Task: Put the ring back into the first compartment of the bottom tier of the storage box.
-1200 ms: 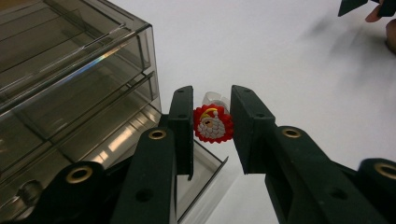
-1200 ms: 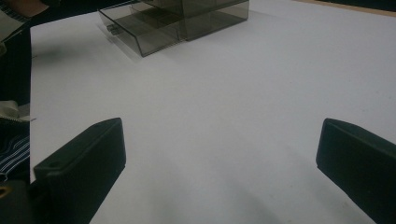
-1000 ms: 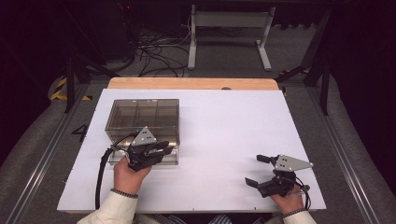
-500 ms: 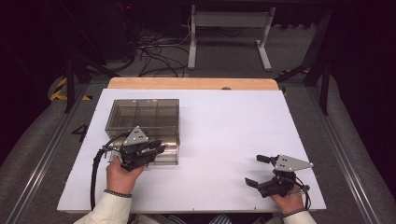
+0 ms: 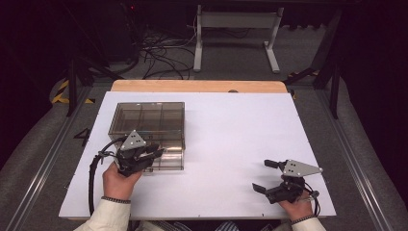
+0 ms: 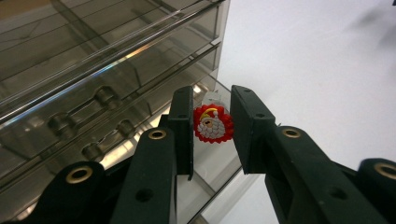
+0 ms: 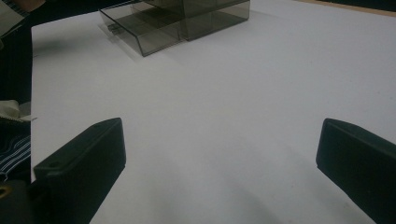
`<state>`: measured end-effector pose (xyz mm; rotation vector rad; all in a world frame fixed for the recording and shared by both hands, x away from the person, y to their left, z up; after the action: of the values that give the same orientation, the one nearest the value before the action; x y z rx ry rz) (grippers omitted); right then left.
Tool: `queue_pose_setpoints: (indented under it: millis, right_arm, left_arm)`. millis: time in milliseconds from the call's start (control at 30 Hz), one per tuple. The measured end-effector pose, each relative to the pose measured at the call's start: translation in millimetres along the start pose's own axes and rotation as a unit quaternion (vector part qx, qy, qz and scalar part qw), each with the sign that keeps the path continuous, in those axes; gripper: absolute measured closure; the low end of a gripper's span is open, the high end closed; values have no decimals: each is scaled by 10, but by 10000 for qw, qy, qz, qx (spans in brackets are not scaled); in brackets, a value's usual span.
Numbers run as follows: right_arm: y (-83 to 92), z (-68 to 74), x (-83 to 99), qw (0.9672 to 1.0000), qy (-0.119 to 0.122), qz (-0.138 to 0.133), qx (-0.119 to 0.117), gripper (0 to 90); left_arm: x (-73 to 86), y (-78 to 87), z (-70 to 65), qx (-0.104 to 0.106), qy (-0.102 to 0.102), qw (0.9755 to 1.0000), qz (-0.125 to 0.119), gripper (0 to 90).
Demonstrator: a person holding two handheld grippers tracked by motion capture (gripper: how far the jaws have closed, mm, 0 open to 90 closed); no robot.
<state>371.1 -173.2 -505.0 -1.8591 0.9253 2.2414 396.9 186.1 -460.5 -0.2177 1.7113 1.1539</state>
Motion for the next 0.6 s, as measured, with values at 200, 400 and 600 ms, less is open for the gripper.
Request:
queue_pose_setpoints:
  millis: [200,400,600]
  right_arm:
    - [-1,1,0,10000,2,2,-3,21]
    - [-2,1,1,10000,2,7,-3,21]
    - [-2,0,1,10000,3,9,-2,21]
  left_arm:
    - [53,36,78,-109,64,9999,34,716]
    - [111,63,155,-199,155,9997,66,716]
    - [170,93,235,-290,211,9993,102,715]
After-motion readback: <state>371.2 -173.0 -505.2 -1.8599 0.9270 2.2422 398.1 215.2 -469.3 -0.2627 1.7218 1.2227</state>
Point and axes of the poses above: each handheld gripper's, and its own axes: y roughly backward along the jaws, x roughly out of its underside, z roughly to its left, the point moved 9 cm from there along -y, roughly forward along the jaws, and after that the axes turned 2 degrees about -x, right-handed, at the moved point
